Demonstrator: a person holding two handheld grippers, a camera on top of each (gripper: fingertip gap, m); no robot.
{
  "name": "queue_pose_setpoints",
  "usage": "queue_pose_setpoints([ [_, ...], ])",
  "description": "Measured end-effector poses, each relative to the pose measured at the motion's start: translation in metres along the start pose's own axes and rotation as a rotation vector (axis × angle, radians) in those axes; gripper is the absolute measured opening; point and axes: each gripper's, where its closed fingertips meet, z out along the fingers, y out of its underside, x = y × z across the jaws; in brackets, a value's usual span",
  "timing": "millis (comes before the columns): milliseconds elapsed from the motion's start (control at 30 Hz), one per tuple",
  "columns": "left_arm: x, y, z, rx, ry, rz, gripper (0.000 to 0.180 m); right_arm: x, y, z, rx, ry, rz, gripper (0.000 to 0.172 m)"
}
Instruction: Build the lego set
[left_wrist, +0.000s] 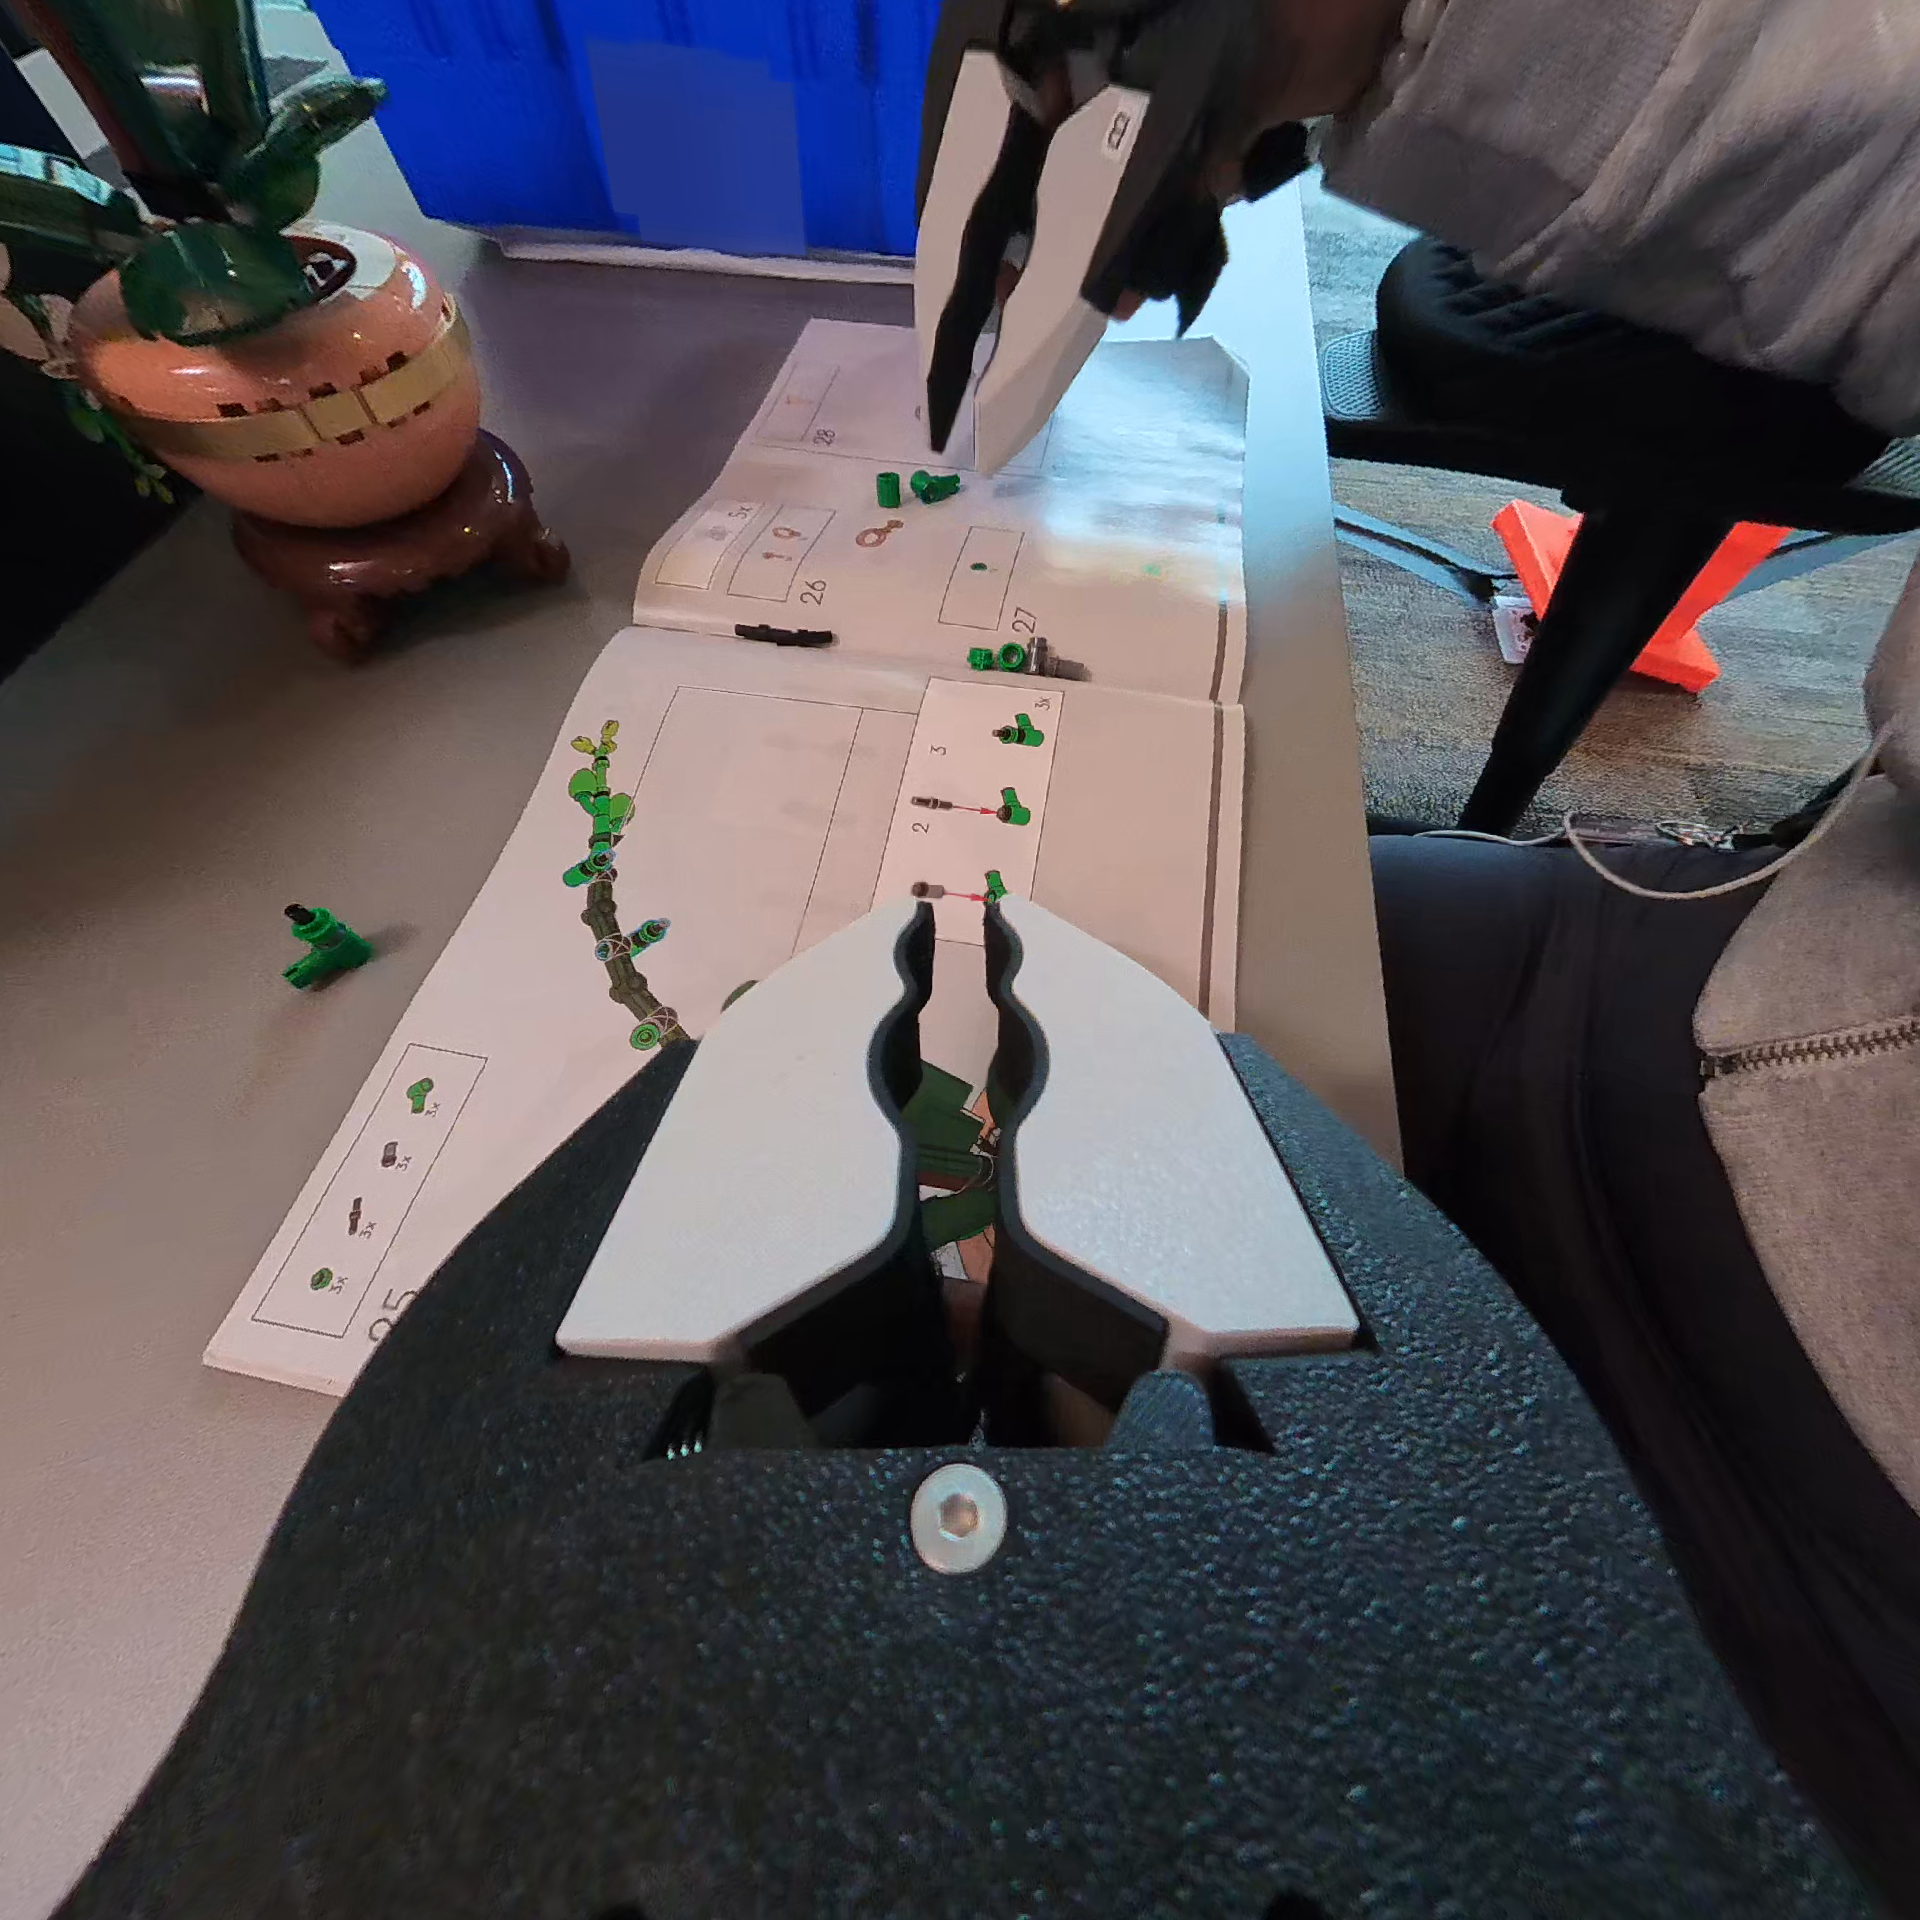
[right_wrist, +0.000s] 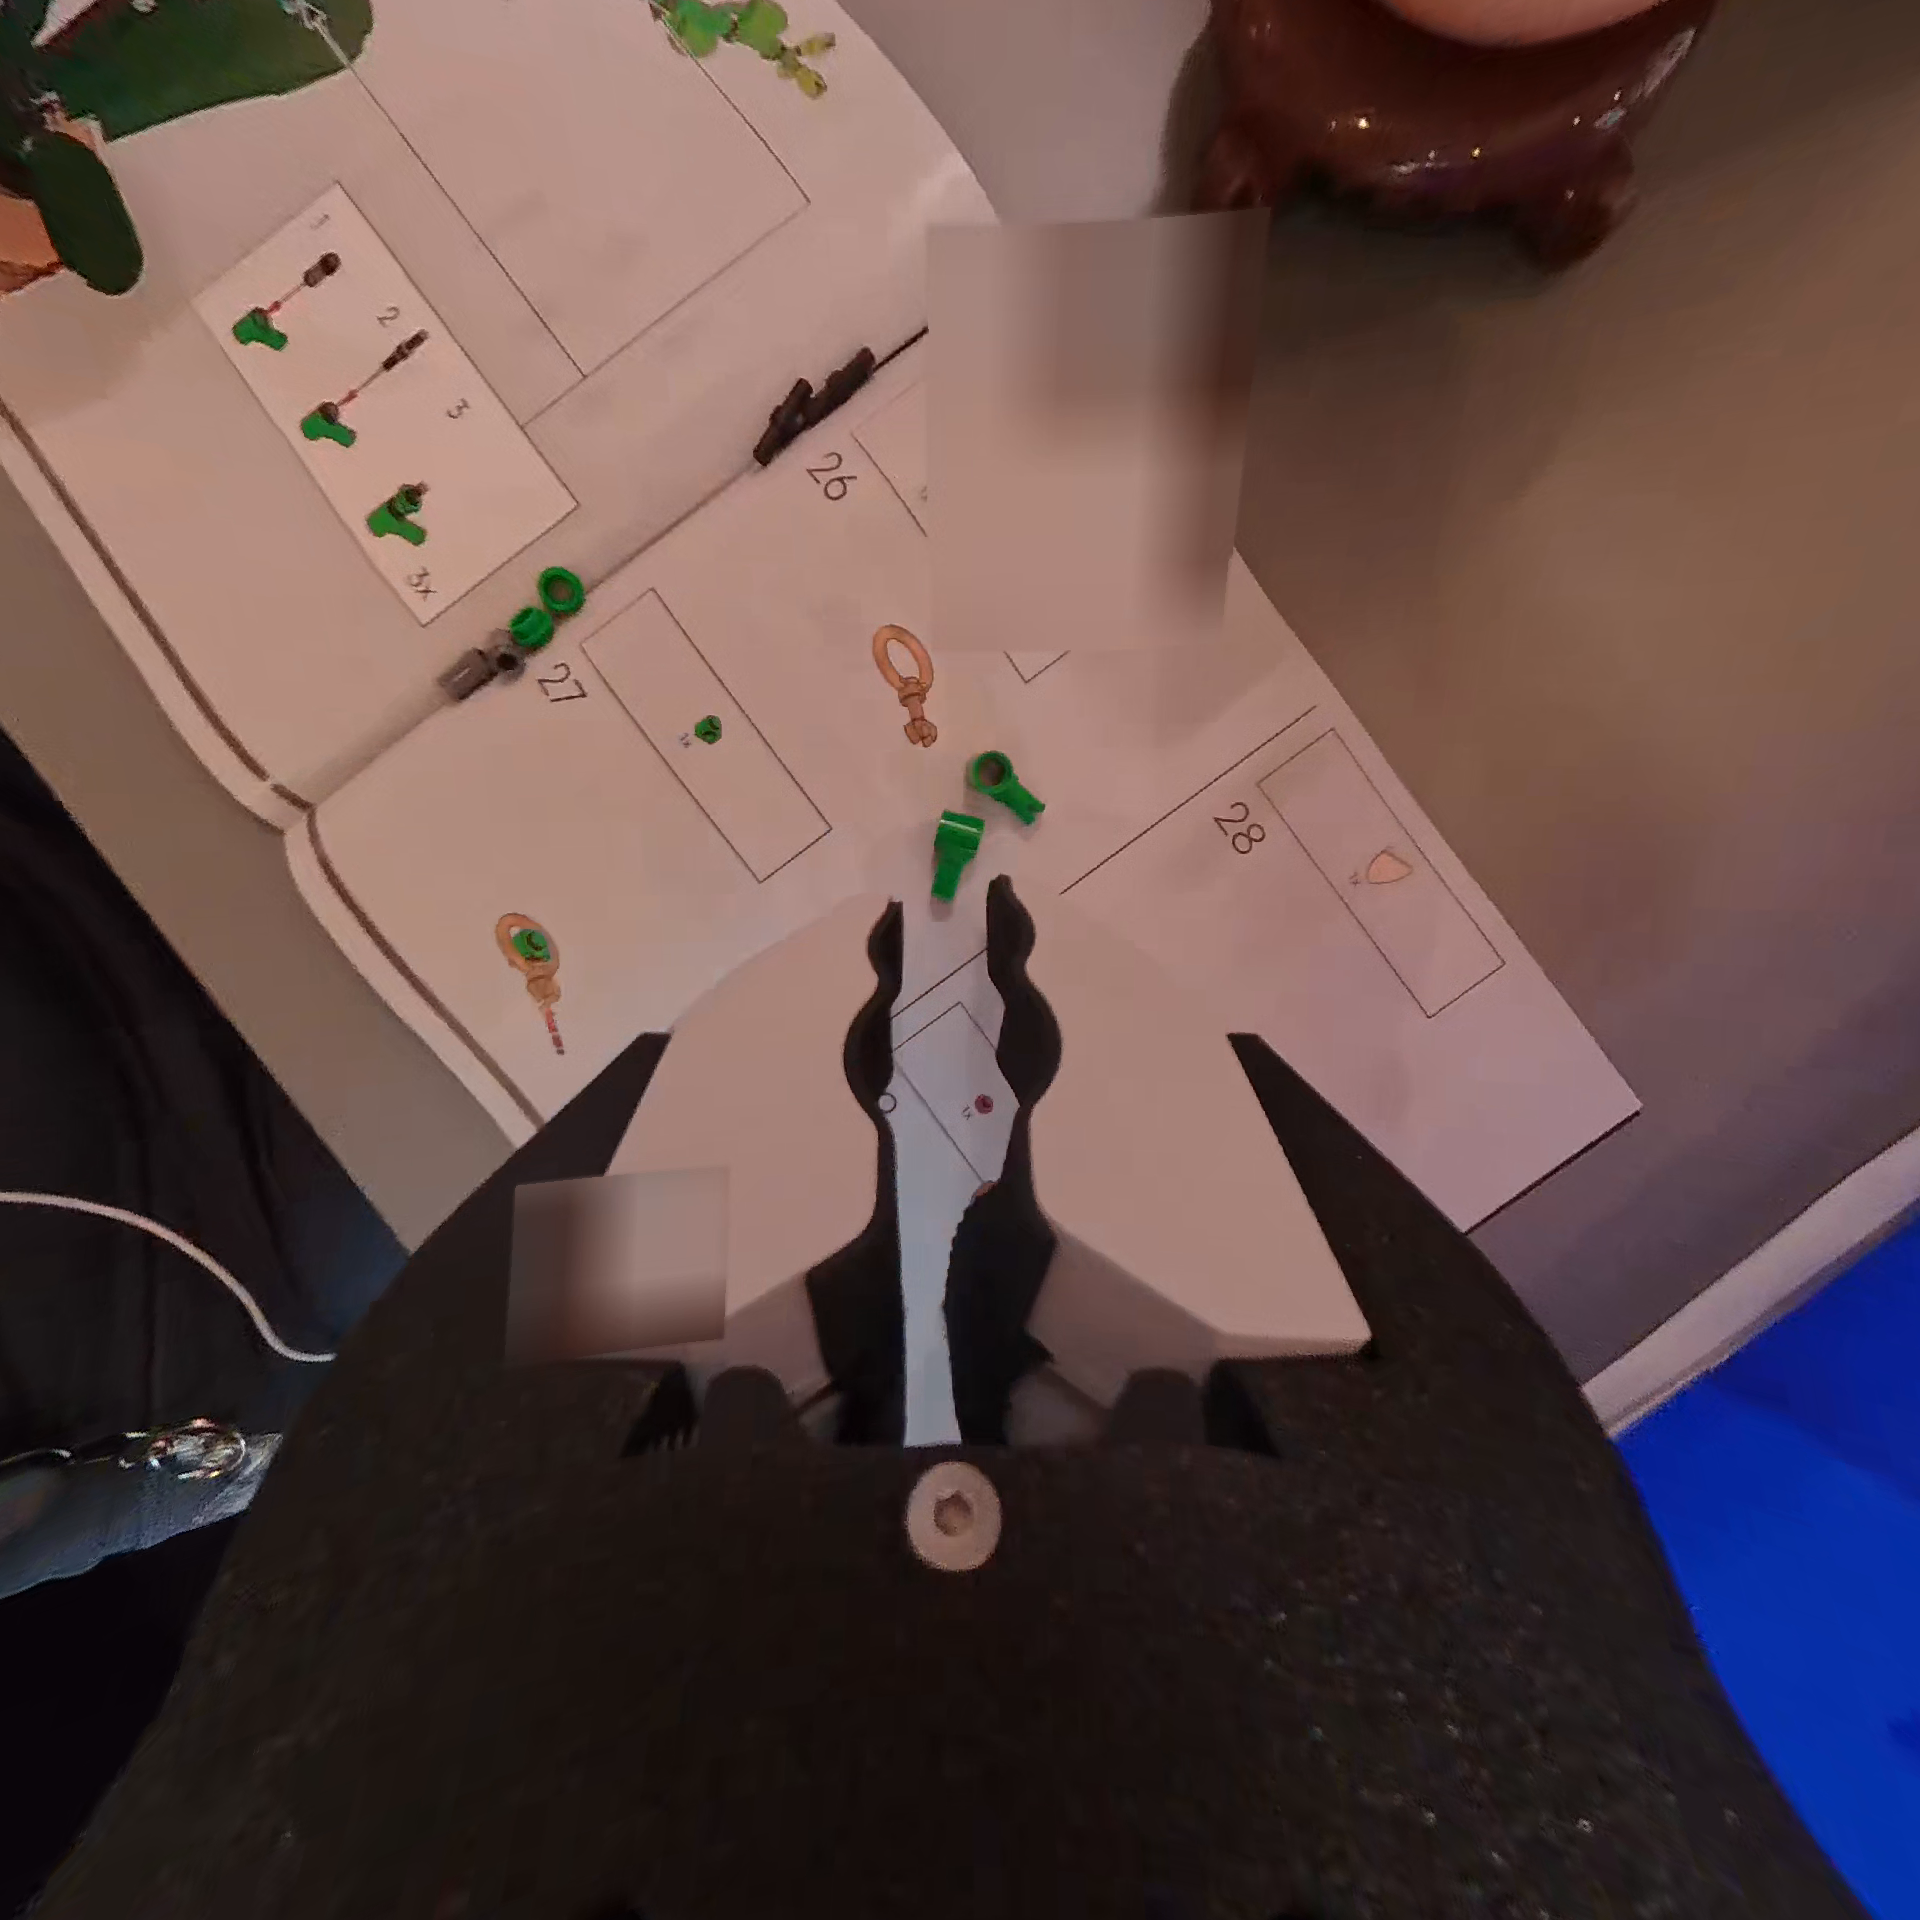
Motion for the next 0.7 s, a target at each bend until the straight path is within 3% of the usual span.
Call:
queue_pose_setpoints([
  [200,-0.001,-0.002,-0.003,0.020,0.004,-0.020,0.009,0.000,-0.002,0.007,0.027,-0.037,0.037,0.003],
  [333,-0.001,-0.001,-0.003,0.011,-0.001,-0.013,0.010,-0.004,-0.008,0.005,0.076,-0.049,-0.036,0.003],
  [433,-0.004,-0.001,-0.002,0.011,-0.029,-0.030,0.015,-0.014,-0.037,-0.009,0.200,0.052,-0.247,0.003],
  [533,-0.004,-0.015,-0.001,0.097,-0.006,-0.150,0.019,-0.041,-0.086,-0.025,0.391,0.265,-0.543,0.003],
  [600,-0.001,-0.030,-0.003,0.200,0.036,-0.247,0.020,-0.066,-0.114,-0.029,0.487,0.360,-0.631,0.003],
  [700,0.001,-0.045,-0.008,0.307,0.056,-0.290,0.021,-0.107,-0.140,-0.024,0.586,0.354,-0.727,0.003],
])
